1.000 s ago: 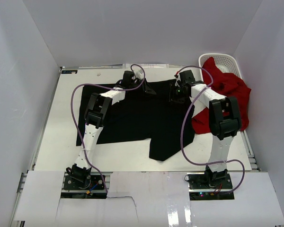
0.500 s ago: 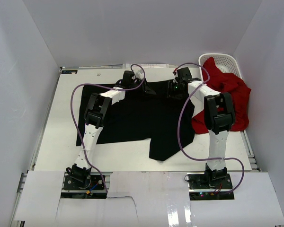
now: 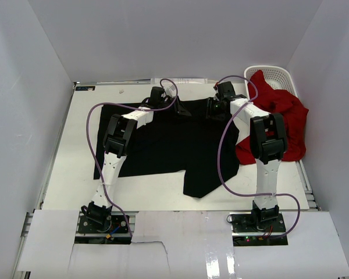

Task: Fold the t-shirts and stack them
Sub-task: Fold the flattened tshirt in 1/3 of the way

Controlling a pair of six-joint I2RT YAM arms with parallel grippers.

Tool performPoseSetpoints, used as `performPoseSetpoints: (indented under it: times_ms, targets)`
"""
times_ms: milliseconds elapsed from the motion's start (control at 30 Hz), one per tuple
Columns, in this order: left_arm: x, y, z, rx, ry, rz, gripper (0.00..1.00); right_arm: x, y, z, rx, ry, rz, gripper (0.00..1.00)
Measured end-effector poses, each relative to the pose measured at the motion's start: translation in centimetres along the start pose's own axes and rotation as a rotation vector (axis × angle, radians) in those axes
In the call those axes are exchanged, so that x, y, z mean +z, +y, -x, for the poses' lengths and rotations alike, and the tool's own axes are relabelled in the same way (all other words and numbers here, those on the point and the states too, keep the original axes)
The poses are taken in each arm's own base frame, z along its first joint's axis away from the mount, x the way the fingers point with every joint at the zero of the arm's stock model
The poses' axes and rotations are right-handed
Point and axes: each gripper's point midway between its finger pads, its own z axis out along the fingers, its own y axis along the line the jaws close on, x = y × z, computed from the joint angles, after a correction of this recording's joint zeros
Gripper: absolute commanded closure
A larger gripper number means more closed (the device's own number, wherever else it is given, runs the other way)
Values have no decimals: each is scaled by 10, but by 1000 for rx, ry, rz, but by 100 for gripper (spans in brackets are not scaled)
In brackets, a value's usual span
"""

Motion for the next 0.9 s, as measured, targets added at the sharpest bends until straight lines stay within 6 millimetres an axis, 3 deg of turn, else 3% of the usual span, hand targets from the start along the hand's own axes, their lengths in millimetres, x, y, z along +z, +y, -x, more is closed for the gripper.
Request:
performPoseSetpoints:
  times_ms: [300,700,900]
  targets:
    - [-1,0,0,-6,4,5,58,-1,-4,8,-8,-22,-28,53]
    - [-2,1,-1,-13,8,11,58,16,-12,10,-20,-17,-56,54]
    - [-3,2,1,-11,6,12,58,18,-11,15,-30,-26,-53,59]
